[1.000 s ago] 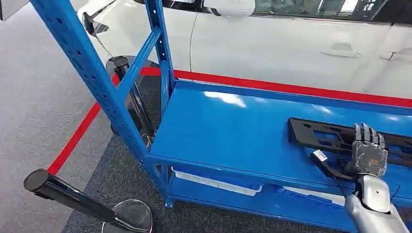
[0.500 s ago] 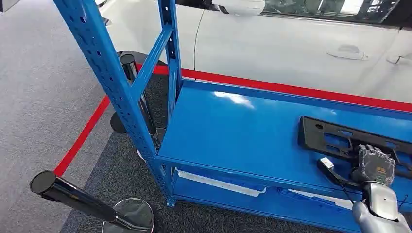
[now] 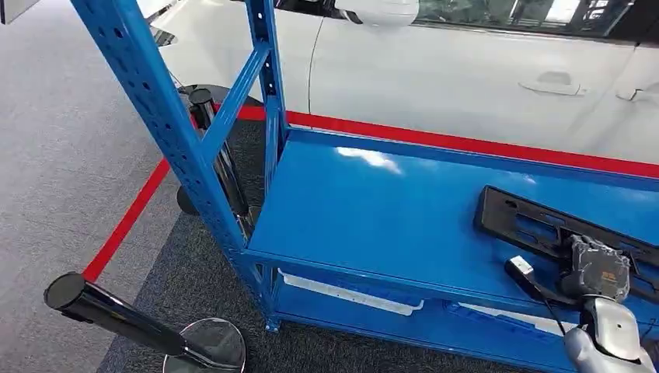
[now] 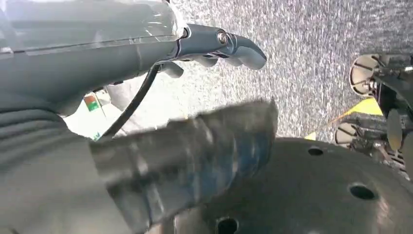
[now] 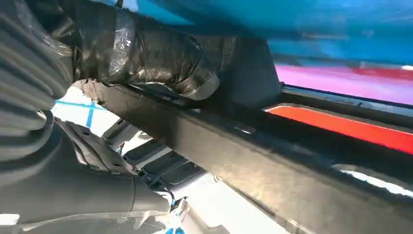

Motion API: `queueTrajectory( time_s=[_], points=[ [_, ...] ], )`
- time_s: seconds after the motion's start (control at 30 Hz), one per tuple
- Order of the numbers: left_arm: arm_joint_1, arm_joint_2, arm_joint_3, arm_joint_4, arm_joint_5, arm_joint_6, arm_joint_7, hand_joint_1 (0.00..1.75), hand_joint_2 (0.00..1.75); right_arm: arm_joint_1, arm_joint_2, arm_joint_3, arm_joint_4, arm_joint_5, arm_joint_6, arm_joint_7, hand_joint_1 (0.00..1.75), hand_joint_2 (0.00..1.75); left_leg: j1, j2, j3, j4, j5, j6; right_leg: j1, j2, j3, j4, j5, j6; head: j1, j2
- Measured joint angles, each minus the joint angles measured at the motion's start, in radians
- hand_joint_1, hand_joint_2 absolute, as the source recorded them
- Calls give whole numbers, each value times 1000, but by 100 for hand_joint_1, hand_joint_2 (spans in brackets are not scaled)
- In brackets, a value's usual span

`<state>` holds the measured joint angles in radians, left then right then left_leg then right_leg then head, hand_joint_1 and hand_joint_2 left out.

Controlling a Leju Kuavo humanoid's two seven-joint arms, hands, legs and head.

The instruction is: Take the parts from the cabinet and place them on the table.

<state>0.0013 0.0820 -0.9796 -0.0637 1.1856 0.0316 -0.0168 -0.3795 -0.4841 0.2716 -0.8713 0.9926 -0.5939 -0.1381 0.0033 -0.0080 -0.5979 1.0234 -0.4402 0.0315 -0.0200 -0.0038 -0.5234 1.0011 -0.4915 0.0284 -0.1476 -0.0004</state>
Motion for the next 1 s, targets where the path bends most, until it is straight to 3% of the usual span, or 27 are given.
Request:
queueTrajectory(
  time_s=[0.17,0.4,0.47,0.53,0.67,0.73,0.9,0.93,1.0],
  points=[
    [0,0,0,0,11,-20,-29,0,175,79,-11,0,-132,-31,4,-39,175,175,0,1,0,0,-1,-1,0,1,0,0,-1,1,0,0],
    [-4,-5,-8,0,-17,3,-53,0,175,168,-47,-9,-256,-57,-6,-47,175,175,0,-1,-1,0,-1,-1,-1,-1,-2,0,-2,0,0,0],
    [-7,-15,-27,0,-42,33,-69,0,175,238,-75,-47,-331,-30,-47,-80,175,175,-1,-7,-1,0,-1,-1,-2,-7,-1,0,-4,1,0,0],
    [-10,-19,-44,-1,-58,46,-66,0,175,297,-72,-132,-402,75,-81,-134,175,175,-2,-7,-3,0,-1,-1,-2,-8,0,1,-4,1,0,0],
    [-17,-25,-54,-1,-42,46,-75,0,175,345,-7,-310,-544,176,-91,-319,175,175,-2,-4,-2,-1,-2,-2,-2,-3,-1,1,-4,1,0,0],
    [-18,-27,-55,-1,-32,45,-75,0,175,349,45,-365,-611,203,-95,-371,175,175,-2,-2,-1,-1,-2,-2,-2,-2,-2,1,-4,1,0,0],
    [-15,-30,-56,3,14,20,-81,0,175,343,145,-398,-722,295,-96,-419,175,175,-7,-3,-3,0,-4,-1,-3,-3,0,1,-4,1,0,0],
    [-15,-31,-55,7,23,9,-76,0,175,335,167,-396,-739,337,-96,-412,175,175,-8,-2,-3,0,-5,0,-3,-2,0,1,-4,2,0,0],
    [-16,-35,-55,15,38,-14,-50,0,175,318,201,-348,-781,450,-96,-338,175,175,-10,-2,-2,0,-5,1,-6,-1,-1,1,-4,2,0,0]
  ],
)
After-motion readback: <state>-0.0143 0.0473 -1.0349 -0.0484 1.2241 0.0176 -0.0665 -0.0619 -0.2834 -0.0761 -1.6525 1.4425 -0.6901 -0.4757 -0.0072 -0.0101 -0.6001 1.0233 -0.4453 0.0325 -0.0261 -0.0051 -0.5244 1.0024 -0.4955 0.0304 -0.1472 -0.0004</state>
